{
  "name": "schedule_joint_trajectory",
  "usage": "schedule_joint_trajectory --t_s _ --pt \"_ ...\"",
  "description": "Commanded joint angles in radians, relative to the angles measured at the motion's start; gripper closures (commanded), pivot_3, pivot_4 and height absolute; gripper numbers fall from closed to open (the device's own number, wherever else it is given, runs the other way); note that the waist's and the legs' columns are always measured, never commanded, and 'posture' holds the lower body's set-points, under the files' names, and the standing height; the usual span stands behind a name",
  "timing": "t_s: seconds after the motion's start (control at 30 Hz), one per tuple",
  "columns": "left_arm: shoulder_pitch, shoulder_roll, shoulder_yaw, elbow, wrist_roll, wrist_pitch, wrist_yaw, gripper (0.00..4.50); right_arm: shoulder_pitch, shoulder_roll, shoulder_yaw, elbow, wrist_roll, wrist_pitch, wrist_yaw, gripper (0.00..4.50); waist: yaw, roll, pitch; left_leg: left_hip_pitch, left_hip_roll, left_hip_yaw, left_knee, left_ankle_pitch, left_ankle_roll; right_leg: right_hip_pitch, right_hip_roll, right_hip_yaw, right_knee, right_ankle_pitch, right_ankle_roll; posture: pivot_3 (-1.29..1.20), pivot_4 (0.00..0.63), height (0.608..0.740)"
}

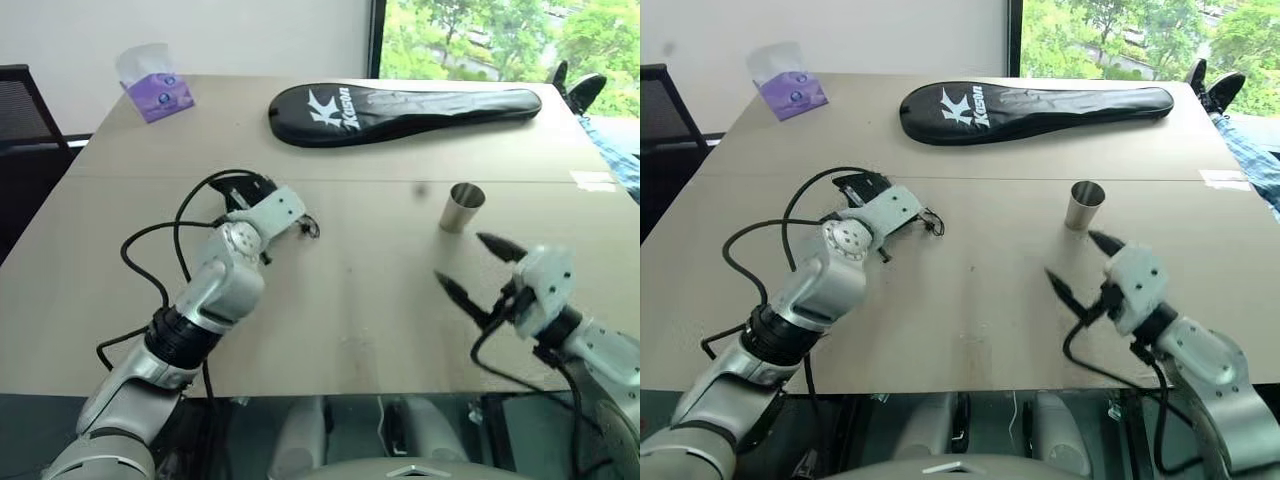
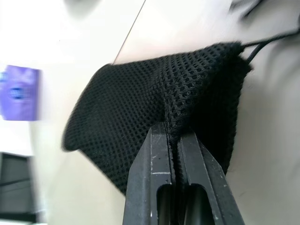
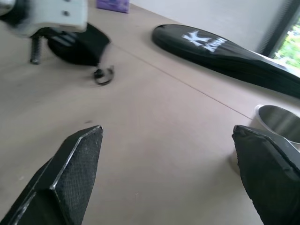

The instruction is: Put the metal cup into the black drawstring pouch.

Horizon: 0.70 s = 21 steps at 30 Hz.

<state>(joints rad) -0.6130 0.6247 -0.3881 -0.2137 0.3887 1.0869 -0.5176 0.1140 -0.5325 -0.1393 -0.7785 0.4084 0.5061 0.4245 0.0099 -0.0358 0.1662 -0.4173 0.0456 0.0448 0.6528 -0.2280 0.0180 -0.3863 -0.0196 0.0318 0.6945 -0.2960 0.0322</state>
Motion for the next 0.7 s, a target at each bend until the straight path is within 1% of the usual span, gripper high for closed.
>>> schedule_joint_trajectory --t_s 0.03,0.07,0.1,0.13,0.2,0.27,0.37,0.47,0.5,0.53,0.57,0.67,0.7 --pt "-0.06 -0.033 0.137 -0.01 -0.128 0.054 -0.086 4.43 -0.137 -0.079 -0.064 -0.023 0.018 0.265 -0.1 0.0 0.001 0.0 0.0 0.0 0.0 -0.001 0.0 0.0 0.0 0.0 0.0 -0.001 0.0 0.0 0.0 0.0 0.15 0.74" --pt "-0.071 -0.042 0.159 0.0 -0.154 0.067 -0.097 4.43 -0.201 -0.1 -0.068 -0.005 0.008 0.341 -0.134 0.0 0.001 0.0 0.0 0.0 0.0 0.0 0.0 0.0 0.0 0.0 0.0 -0.001 0.0 0.0 0.0 0.0 0.15 0.74" --pt "-0.078 -0.047 0.169 0.011 -0.172 0.07 -0.102 4.43 -0.278 -0.116 -0.079 0.036 0.031 0.439 -0.15 0.0 0.001 0.0 0.0 -0.001 0.0 0.0 0.0 0.0 0.0 -0.001 0.0 0.0 0.0 0.0 0.0 0.0 0.15 0.74" --pt "-0.082 -0.048 0.167 0.023 -0.174 0.057 -0.093 4.43 -0.349 -0.126 -0.086 0.087 0.054 0.497 -0.149 0.0 -0.002 0.0 0.0 -0.001 0.0 0.0 0.001 0.0 0.0 0.0 0.0 0.0 0.0 0.0 0.0 0.0 0.15 0.74" --pt "-0.081 -0.051 0.145 0.049 -0.16 0.026 -0.06 4.43 -0.526 -0.096 -0.116 0.248 0.099 0.634 -0.164 0.0 -0.009 0.0 0.0 0.0 -0.001 0.0 0.001 0.0 0.0 0.0 0.0 0.0 0.0 0.0 0.0 0.0 0.15 0.74" --pt "-0.075 -0.058 0.131 0.061 -0.153 0.03 -0.036 4.43 -0.664 -0.092 -0.099 0.39 0.103 0.694 -0.155 0.0 -0.015 0.001 0.0 0.0 -0.001 0.0 0.001 0.0 0.0 0.0 0.0 0.0 0.001 0.0 0.0 0.0 0.15 0.74" --pt "-0.064 -0.062 0.122 0.044 -0.158 0.037 -0.023 4.43 -0.79 -0.11 -0.039 0.568 0.068 0.696 -0.122 0.0 -0.02 0.001 0.0 -0.001 -0.002 0.0 0.0 0.0 0.0 -0.001 0.0 0.001 0.0 0.0 0.0 0.0 0.15 0.74" --pt "-0.053 -0.067 0.12 0.02 -0.152 0.049 0.003 4.43 -0.876 -0.132 0.009 0.762 0.037 0.668 -0.068 0.0 -0.021 0.001 0.0 -0.006 -0.001 0.0 -0.001 0.0 0.0 -0.005 0.0 0.003 -0.001 0.0 0.0 0.0 0.15 0.74" --pt "-0.049 -0.069 0.121 0.01 -0.15 0.056 0.014 4.43 -0.898 -0.137 0.023 0.814 0.032 0.661 -0.047 0.0 -0.019 0.001 0.0 -0.013 -0.002 0.0 0.0 0.001 0.0 -0.013 -0.001 0.003 0.0 0.0 0.0 0.0 0.15 0.74" --pt "-0.043 -0.07 0.123 0.0 -0.149 0.064 0.021 4.43 -0.919 -0.14 0.041 0.869 0.024 0.649 -0.024 0.0 -0.019 0.001 0.0 -0.016 -0.002 0.0 0.001 0.001 0.0 -0.015 -0.001 0.003 0.001 0.0 0.0 0.0 0.15 0.74" --pt "-0.037 -0.07 0.124 -0.014 -0.151 0.075 0.026 4.43 -0.938 -0.141 0.057 0.919 0.019 0.645 0.001 0.0 -0.02 0.001 0.0 -0.017 -0.002 0.001 0.001 0.002 -0.004 -0.016 -0.001 0.003 0.001 0.001 0.0 0.0 0.15 0.74" --pt "-0.019 -0.07 0.128 -0.059 -0.16 0.121 0.037 4.43 -0.978 -0.148 0.113 1.034 -0.008 0.611 0.074 0.0 -0.022 0.001 0.0 -0.018 -0.002 0.002 0.0 0.003 -0.004 -0.017 -0.001 0.005 0.0 0.001 0.0 0.0 0.15 0.74" --pt "-0.013 -0.069 0.133 -0.078 -0.165 0.139 0.038 4.5 -0.99 -0.15 0.142 1.07 -0.025 0.59 0.1 0.59 -0.022 0.001 0.0 -0.017 -0.002 0.002 0.0 0.003 -0.004 -0.017 -0.001 0.006 0.0 0.001 0.0 0.0 0.15 0.74"
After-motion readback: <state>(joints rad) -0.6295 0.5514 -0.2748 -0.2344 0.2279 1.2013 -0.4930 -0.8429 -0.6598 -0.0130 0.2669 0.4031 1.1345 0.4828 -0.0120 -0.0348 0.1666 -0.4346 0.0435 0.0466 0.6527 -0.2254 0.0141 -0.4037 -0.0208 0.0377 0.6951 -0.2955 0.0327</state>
